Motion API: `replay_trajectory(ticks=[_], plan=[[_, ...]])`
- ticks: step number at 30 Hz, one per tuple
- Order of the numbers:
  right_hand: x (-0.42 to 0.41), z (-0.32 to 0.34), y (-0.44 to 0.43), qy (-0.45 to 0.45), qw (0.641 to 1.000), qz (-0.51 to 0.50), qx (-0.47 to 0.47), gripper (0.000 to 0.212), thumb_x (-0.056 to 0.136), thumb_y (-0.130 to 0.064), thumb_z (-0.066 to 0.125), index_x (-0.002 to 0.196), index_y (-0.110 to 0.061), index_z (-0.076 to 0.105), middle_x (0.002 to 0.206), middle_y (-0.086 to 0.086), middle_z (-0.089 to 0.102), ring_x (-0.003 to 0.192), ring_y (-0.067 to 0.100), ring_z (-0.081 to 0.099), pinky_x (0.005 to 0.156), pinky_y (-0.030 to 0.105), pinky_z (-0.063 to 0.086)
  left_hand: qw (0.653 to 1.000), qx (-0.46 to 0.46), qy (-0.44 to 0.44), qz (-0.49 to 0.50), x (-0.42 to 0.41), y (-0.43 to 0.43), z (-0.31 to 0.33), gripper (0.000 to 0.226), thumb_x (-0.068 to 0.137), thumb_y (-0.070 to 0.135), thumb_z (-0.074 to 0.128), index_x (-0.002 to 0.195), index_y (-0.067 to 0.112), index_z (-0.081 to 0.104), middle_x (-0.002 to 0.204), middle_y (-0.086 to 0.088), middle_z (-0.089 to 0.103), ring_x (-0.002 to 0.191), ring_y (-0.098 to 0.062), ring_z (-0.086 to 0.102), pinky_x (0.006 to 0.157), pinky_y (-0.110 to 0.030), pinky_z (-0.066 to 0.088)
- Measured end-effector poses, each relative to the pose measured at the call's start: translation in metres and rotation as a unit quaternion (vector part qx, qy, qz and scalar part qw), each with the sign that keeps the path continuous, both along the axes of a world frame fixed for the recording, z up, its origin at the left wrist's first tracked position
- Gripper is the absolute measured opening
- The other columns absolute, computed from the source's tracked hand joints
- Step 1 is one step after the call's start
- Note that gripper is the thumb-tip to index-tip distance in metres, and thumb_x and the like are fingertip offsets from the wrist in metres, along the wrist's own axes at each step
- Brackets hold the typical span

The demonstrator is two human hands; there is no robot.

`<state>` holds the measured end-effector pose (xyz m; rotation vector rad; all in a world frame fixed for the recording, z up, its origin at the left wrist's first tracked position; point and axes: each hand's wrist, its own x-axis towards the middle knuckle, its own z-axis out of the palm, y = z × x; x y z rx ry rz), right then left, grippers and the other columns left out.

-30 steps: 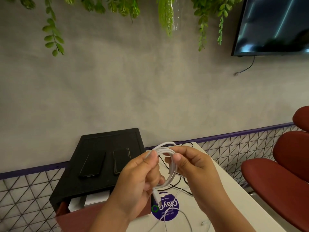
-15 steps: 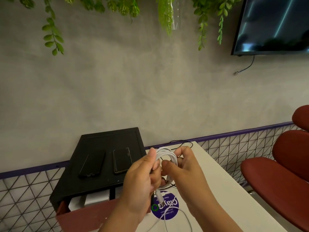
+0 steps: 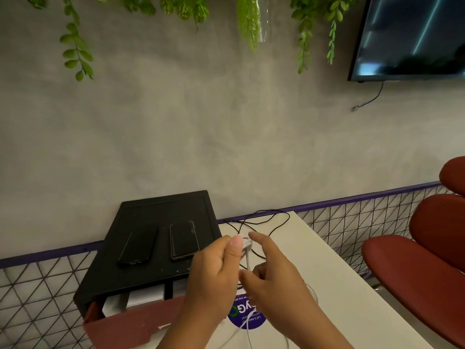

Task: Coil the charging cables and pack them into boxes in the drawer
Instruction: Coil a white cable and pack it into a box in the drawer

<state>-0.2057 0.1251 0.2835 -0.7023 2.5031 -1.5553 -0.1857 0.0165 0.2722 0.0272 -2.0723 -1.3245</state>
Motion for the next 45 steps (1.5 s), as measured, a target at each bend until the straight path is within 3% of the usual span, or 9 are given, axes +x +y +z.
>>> replay_trajectory(ticks=[7,13,19,27,30,32,37,42,45], plan=[[-0.002,0.017,0.031,0.193,0.979,0.043,0.049,0.035,0.092,-0.024,0.051,0.092,-0.047,0.025,0.058,-0.006,0.050,0.057,0.009,0.045,0.054,0.021,0.033,0.960,0.270,-0.063,-0.043,0.008,-0.019,0.025,0.042,0.078,0.043,0.047,0.044,0.019,0.044,0.040,0.006,0.027,0.039,-0.008,0.024,0.058,-0.033,0.034],[-0.017,-0.001,0.020,0.371,0.916,-0.127,0.083,0.024,0.081,-0.021,0.061,0.077,-0.030,0.039,0.051,-0.010,0.048,0.041,0.006,0.035,0.043,0.007,0.021,0.867,0.446,-0.061,-0.211,0.019,-0.009,0.039,0.037,0.067,0.031,0.069,0.048,0.015,0.041,0.037,0.006,0.021,0.031,-0.007,0.021,0.041,-0.022,0.035],[-0.004,-0.001,0.015,0.109,0.987,0.017,-0.119,0.015,0.081,-0.024,0.057,0.083,-0.030,0.070,0.080,-0.014,0.069,0.077,0.004,0.063,0.068,0.018,0.050,0.877,0.429,-0.056,-0.209,0.022,0.000,0.044,0.028,0.064,0.030,0.059,0.052,0.014,0.038,0.039,0.005,0.021,0.033,-0.007,0.019,0.042,-0.023,0.032],[-0.003,-0.001,0.012,0.079,0.983,0.061,-0.152,0.029,0.070,-0.056,0.057,0.088,-0.035,0.068,0.081,-0.005,0.069,0.074,0.007,0.063,0.067,0.019,0.049,0.911,0.373,-0.038,-0.174,0.019,0.002,0.038,0.031,0.071,0.038,0.056,0.054,0.015,0.044,0.043,0.003,0.026,0.038,-0.008,0.021,0.047,-0.022,0.037],[0.000,-0.001,0.009,0.085,0.985,0.007,-0.149,0.007,0.084,-0.036,0.065,0.081,-0.033,0.070,0.077,-0.007,0.069,0.071,0.007,0.063,0.064,0.018,0.049,0.927,0.342,-0.035,-0.149,0.016,0.005,0.033,0.033,0.072,0.044,0.054,0.057,0.016,0.046,0.047,0.001,0.033,0.042,-0.009,0.029,0.045,-0.018,0.039],[0.002,-0.001,0.006,0.052,0.982,-0.006,-0.180,0.017,0.086,-0.017,0.063,0.077,-0.029,0.071,0.071,-0.005,0.069,0.065,0.006,0.062,0.061,0.017,0.049,0.941,0.305,-0.045,-0.136,0.015,0.006,0.027,0.035,0.072,0.050,0.051,0.059,0.018,0.050,0.050,-0.001,0.040,0.047,-0.012,0.038,0.048,-0.019,0.044],[0.002,0.004,0.006,-0.137,0.948,0.041,-0.286,0.017,0.062,-0.016,0.055,0.062,-0.024,0.070,0.060,-0.002,0.063,0.064,0.016,0.060,0.060,0.022,0.050,0.978,0.178,-0.087,-0.066,0.014,0.002,0.017,0.054,0.064,0.069,0.039,0.080,0.024,0.064,0.080,-0.011,0.062,0.076,-0.028,0.061,0.077,-0.044,0.055],[0.002,0.004,0.010,-0.325,0.849,0.141,-0.392,0.016,0.049,-0.007,0.057,0.058,-0.016,0.067,0.070,0.005,0.064,0.064,0.014,0.061,0.061,0.027,0.047,0.947,0.272,-0.097,-0.138,0.016,0.003,0.018,0.041,0.073,0.051,0.047,0.072,0.011,0.058,0.077,-0.018,0.060,0.073,-0.028,0.057,0.078,-0.041,0.052],[-0.003,0.003,0.012,-0.351,0.838,0.115,-0.402,0.014,0.051,-0.006,0.057,0.063,-0.010,0.063,0.069,0.009,0.062,0.061,0.016,0.058,0.062,0.030,0.044,0.936,0.304,-0.096,-0.151,0.016,0.003,0.019,0.037,0.076,0.042,0.048,0.079,0.006,0.057,0.075,-0.018,0.065,0.069,-0.025,0.061,0.074,-0.036,0.055]])
